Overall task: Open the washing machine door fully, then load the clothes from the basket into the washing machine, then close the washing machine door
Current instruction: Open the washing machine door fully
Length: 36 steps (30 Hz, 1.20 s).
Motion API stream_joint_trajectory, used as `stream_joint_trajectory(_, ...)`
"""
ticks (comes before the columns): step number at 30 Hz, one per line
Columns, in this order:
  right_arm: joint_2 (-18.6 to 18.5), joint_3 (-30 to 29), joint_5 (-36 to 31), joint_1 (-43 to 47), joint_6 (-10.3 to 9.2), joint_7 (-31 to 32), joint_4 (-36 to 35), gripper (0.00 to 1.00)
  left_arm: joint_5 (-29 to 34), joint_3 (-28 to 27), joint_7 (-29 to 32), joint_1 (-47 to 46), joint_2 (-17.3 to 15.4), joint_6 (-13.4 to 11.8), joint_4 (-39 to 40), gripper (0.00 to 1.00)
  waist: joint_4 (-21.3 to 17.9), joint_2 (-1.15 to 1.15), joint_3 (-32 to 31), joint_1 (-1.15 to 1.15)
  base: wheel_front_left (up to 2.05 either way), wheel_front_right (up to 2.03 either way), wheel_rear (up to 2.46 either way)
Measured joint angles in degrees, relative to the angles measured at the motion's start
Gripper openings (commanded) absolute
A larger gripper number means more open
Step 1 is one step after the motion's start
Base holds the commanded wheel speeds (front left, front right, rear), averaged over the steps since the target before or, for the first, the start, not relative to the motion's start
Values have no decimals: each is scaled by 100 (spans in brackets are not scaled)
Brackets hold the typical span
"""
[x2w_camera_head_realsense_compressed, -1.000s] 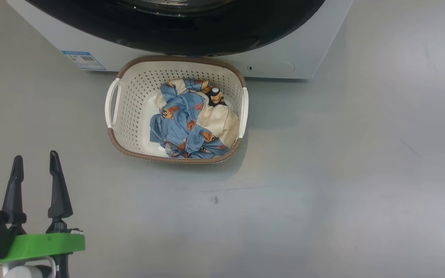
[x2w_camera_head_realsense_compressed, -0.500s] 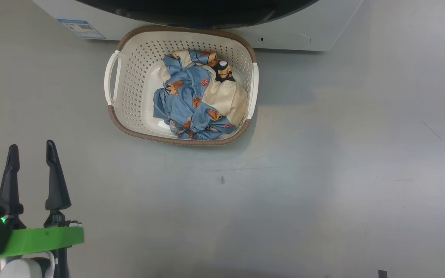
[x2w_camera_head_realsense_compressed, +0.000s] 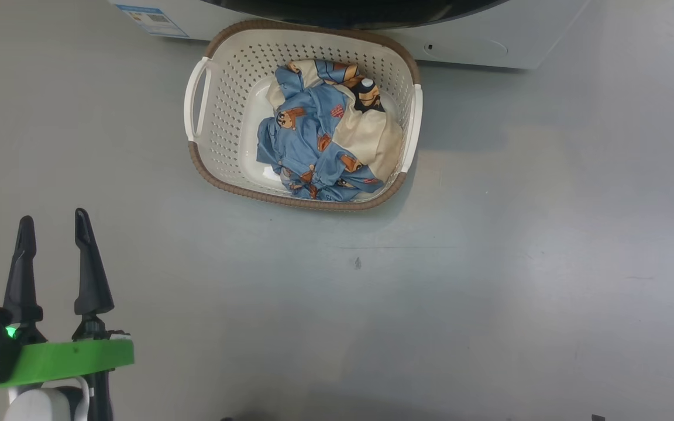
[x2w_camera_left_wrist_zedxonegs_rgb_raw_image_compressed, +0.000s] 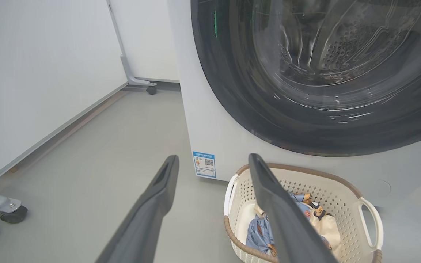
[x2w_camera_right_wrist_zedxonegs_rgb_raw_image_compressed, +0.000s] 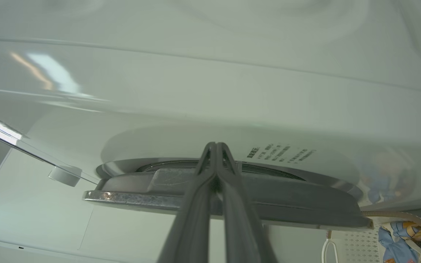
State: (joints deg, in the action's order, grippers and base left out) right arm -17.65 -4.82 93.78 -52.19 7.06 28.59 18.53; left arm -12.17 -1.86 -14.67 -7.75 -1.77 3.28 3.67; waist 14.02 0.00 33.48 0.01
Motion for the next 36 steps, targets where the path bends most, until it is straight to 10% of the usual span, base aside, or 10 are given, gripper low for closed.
stream_joint_trajectory(36, 89, 520, -204, -720, 0, 553, 134, 0, -333, -18, 0, 192, 12, -422, -15, 100, 378, 0, 351, -1, 0, 0, 0)
